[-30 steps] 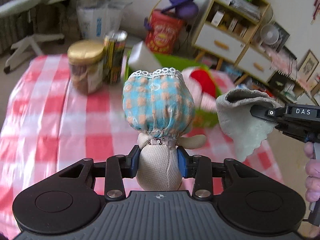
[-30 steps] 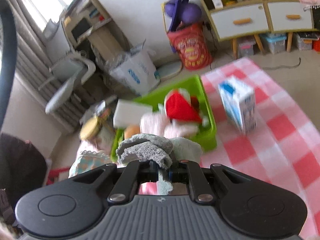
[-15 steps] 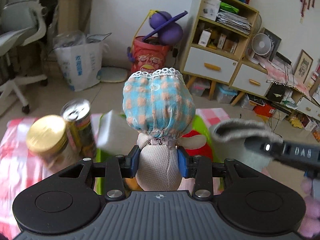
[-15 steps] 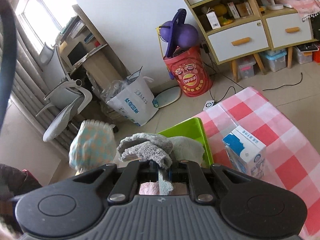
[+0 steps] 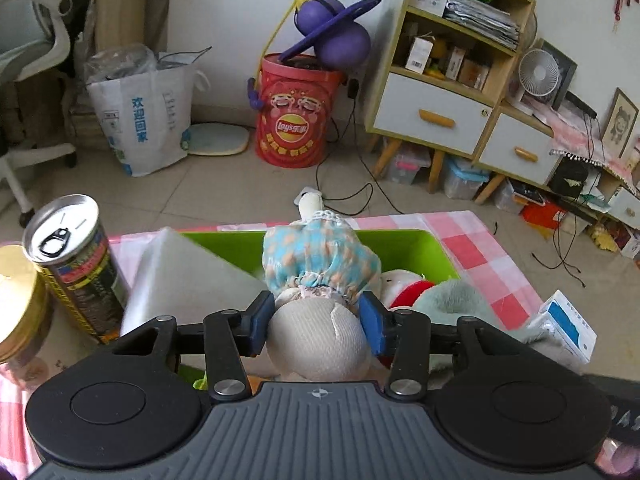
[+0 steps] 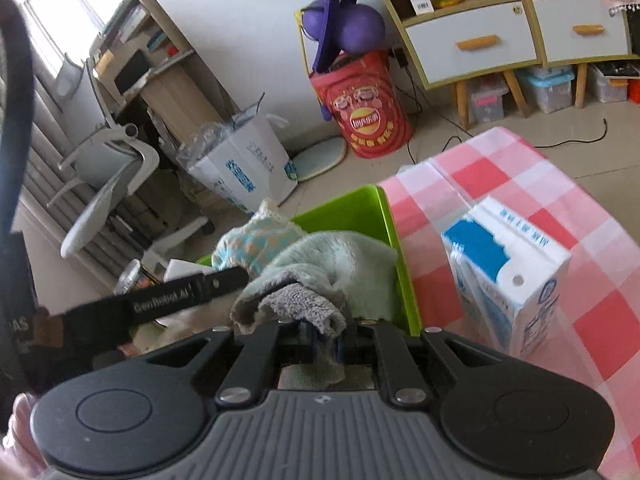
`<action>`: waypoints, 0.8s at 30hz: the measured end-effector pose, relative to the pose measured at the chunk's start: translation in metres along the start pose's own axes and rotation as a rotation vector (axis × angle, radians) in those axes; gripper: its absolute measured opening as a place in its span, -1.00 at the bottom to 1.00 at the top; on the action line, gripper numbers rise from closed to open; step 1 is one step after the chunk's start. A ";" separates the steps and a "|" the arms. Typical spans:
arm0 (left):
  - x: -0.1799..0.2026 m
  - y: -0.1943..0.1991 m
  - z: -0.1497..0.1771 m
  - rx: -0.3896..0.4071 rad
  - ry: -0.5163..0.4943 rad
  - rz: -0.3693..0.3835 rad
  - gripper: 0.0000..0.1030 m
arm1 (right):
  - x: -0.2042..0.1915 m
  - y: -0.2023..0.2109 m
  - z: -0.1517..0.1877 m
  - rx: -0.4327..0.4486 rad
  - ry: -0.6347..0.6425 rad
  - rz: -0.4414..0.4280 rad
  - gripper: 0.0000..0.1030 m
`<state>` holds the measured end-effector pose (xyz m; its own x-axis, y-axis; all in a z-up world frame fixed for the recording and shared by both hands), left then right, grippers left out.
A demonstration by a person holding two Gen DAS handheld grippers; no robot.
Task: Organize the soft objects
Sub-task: 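Carry the doll and towel over the green tray and open both tools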
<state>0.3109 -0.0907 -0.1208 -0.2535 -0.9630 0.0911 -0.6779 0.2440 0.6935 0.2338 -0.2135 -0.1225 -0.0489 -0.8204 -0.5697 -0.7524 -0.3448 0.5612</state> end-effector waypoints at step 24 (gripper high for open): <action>0.009 -0.030 0.005 -0.039 -0.038 -0.042 -0.12 | 0.012 -0.020 0.019 -0.071 0.033 0.059 -1.00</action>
<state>0.3255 -0.1065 -0.1443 -0.2519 -0.9671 0.0349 -0.6609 0.1983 0.7238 0.2359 -0.2083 -0.1517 -0.0690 -0.8545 -0.5149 -0.7004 -0.3260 0.6349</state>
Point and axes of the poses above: each gripper's, at about its wrist camera, not at the fingertips, and y roughly against the way its jaws point, x to its right, z to its underside, the point moved 9 cm from there along -y, roughly the way its jaws point, and after that the axes turned 6 degrees about -z, right-handed, at the moved point
